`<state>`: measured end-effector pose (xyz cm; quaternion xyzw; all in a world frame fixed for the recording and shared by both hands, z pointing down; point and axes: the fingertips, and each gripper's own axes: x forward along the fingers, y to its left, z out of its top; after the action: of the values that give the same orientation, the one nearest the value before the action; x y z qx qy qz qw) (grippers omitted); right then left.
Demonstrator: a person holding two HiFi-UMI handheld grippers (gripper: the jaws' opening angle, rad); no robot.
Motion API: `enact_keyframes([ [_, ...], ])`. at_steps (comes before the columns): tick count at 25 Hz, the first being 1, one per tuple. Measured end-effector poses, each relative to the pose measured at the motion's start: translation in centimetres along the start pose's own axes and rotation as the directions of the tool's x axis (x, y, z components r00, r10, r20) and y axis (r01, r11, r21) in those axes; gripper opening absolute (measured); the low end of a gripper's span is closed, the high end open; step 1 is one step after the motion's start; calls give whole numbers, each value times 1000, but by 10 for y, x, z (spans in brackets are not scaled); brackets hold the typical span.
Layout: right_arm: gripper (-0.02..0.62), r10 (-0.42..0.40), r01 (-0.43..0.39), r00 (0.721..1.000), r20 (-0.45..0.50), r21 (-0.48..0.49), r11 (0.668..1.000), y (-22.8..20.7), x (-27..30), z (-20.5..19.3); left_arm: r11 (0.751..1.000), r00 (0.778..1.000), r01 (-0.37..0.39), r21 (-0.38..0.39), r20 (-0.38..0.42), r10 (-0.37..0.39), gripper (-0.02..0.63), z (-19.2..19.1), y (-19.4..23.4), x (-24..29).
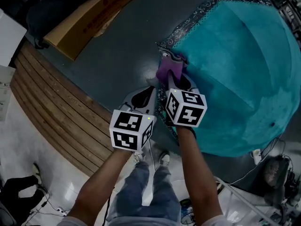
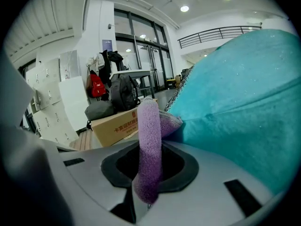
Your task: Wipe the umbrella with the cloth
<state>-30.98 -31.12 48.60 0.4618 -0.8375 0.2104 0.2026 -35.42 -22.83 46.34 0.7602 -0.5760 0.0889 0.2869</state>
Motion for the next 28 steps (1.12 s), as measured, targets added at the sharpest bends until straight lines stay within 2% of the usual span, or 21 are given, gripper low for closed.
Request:
enact_keyframes([
  [4, 77, 1, -1, 1000, 3, -6, 1000, -7, -14, 0, 1000, 1000, 12, 6, -12, -12, 6, 1, -10, 7],
  [16, 77, 35, -39, 998, 57, 72, 997, -42, -81, 3, 998, 999, 49, 44, -13, -48, 6, 10, -73, 19],
  [28, 77, 16, -29, 992, 122, 100, 995, -93, -157, 12, 992, 997, 81, 96, -9, -81, 6, 16, -155, 18],
])
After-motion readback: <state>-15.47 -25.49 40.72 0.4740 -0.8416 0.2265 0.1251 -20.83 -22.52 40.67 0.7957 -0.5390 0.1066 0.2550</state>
